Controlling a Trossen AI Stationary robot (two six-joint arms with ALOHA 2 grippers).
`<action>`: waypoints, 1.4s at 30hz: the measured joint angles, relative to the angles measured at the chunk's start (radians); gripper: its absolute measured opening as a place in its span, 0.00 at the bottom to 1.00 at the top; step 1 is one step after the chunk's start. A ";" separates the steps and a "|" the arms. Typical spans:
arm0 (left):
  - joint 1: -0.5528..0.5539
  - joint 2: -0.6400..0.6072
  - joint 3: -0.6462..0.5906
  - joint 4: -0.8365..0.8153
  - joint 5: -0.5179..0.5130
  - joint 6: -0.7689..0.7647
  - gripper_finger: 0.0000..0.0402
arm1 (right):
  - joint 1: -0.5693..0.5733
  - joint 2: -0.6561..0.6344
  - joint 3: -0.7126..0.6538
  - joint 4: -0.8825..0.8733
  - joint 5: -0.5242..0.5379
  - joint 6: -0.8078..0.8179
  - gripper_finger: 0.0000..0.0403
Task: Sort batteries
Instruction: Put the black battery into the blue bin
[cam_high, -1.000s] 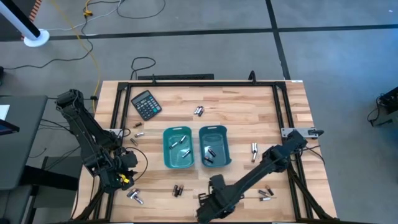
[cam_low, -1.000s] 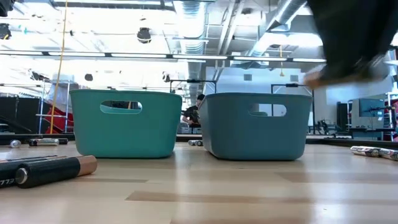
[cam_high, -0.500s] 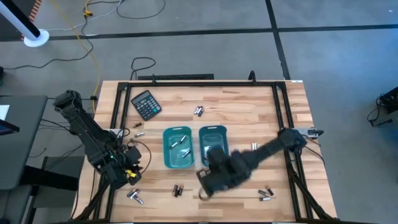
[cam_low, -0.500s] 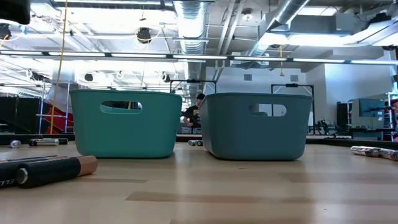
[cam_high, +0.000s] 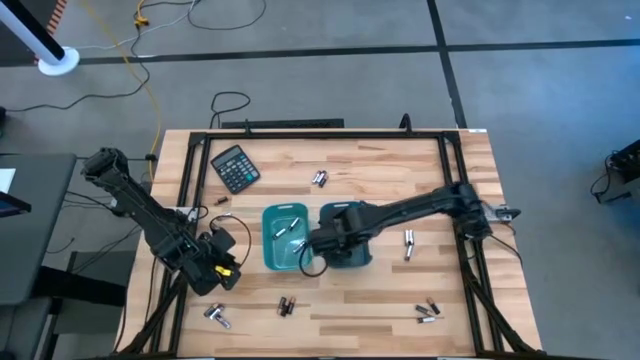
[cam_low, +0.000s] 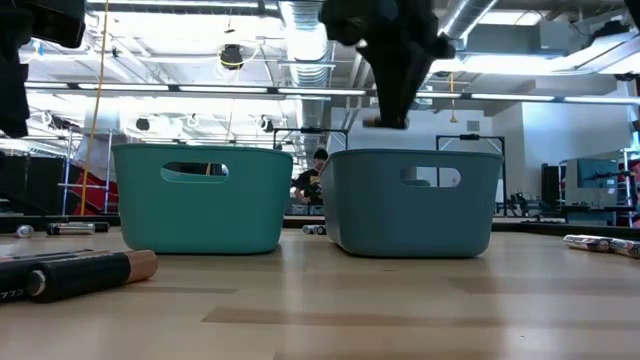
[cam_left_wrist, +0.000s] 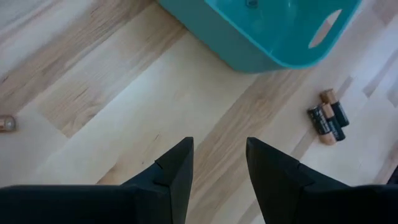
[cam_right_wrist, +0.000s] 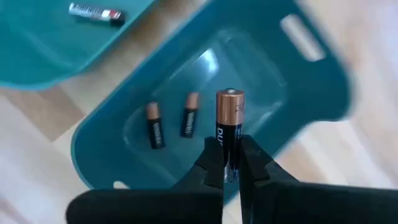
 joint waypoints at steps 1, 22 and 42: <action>0.002 0.000 0.000 0.000 -0.004 -0.006 0.35 | -0.014 -0.023 -0.066 0.069 -0.032 -0.020 0.04; 0.049 0.009 0.000 0.004 -0.057 -0.071 0.35 | -0.187 -0.120 -0.553 0.567 -0.330 -0.109 0.16; 0.055 0.009 0.000 0.007 -0.056 -0.086 0.35 | -0.178 -0.217 -0.553 0.540 -0.284 -0.160 0.23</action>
